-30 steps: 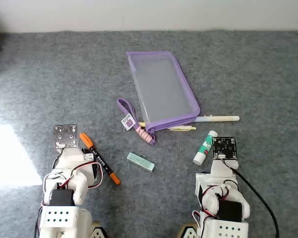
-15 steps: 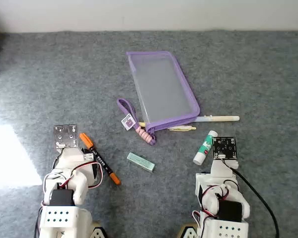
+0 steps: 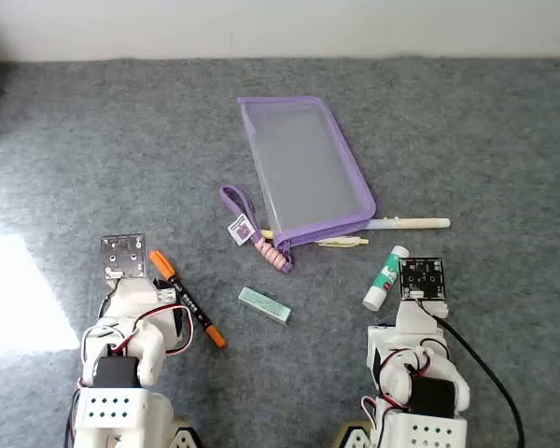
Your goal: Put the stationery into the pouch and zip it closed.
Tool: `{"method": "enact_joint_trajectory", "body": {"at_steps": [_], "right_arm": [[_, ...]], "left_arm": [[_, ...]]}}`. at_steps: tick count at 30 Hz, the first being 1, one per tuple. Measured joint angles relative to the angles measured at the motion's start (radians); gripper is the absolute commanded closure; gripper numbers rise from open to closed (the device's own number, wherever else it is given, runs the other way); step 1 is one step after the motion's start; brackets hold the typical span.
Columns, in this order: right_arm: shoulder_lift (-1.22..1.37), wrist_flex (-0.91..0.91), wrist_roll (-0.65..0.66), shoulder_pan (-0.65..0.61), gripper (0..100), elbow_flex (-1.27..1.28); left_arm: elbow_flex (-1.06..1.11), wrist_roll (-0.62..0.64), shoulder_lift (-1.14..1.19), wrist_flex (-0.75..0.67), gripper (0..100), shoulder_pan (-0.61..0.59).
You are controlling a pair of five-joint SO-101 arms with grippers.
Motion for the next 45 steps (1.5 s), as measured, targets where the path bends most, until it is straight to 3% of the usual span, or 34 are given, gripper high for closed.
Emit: {"method": "enact_joint_trajectory", "body": {"at_steps": [41,45], "right_arm": [[0.0,-0.028,0.005,0.041,99.1,-0.003],[0.0,-0.034,0.044,0.043,99.1,-0.133]], "left_arm": [[0.0,0.0,0.0,0.0,99,0.0],[0.0,0.0,0.0,0.0,99,0.0]]}}
